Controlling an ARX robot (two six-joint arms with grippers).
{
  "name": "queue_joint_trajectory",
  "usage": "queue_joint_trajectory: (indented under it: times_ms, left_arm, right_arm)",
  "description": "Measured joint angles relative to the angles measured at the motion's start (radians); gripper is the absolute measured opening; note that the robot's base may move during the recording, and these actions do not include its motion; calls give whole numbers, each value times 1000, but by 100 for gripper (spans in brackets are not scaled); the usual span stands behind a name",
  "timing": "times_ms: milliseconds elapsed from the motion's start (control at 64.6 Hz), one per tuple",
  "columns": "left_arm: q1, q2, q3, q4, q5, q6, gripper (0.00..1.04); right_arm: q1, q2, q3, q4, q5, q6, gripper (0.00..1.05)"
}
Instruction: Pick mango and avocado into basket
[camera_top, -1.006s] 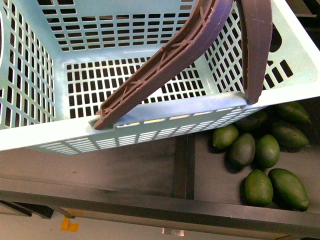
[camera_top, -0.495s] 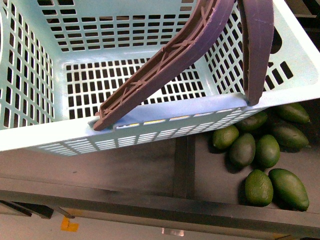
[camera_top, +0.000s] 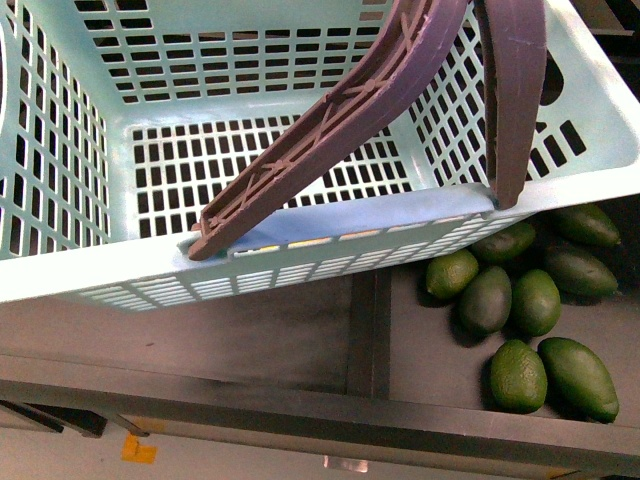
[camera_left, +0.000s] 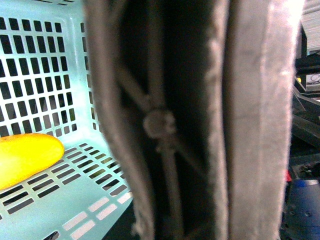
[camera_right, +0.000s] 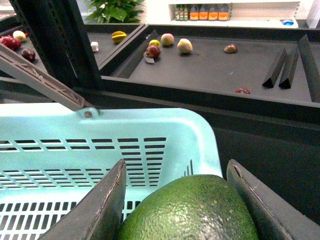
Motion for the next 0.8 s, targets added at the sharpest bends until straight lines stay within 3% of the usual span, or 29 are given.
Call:
queue_joint_trajectory:
  times_ms: [93,340,542,619,727,805]
  left_arm:
    - [0,0,0,0,0,0,13]
    - [0,0,0,0,-2,2,13]
    - [0,0,0,0,-5,0,13]
    - [0,0,0,0,-5,0,13]
    - [0,0,0,0,0,0,13]
    - [-1,0,0,0,4,-1,13]
  right_arm:
    - [19,24,7,0,20,4,54]
    - [34,19,-2,-4,49,50,97]
    - [-18,-155,-116,-48,118,148,96]
    - [-43,-222,-193,60,198,88,86]
    - [-102,-334,-370,177,162,-18,60]
    - [-126,-372,-443,191,138,-36,47]
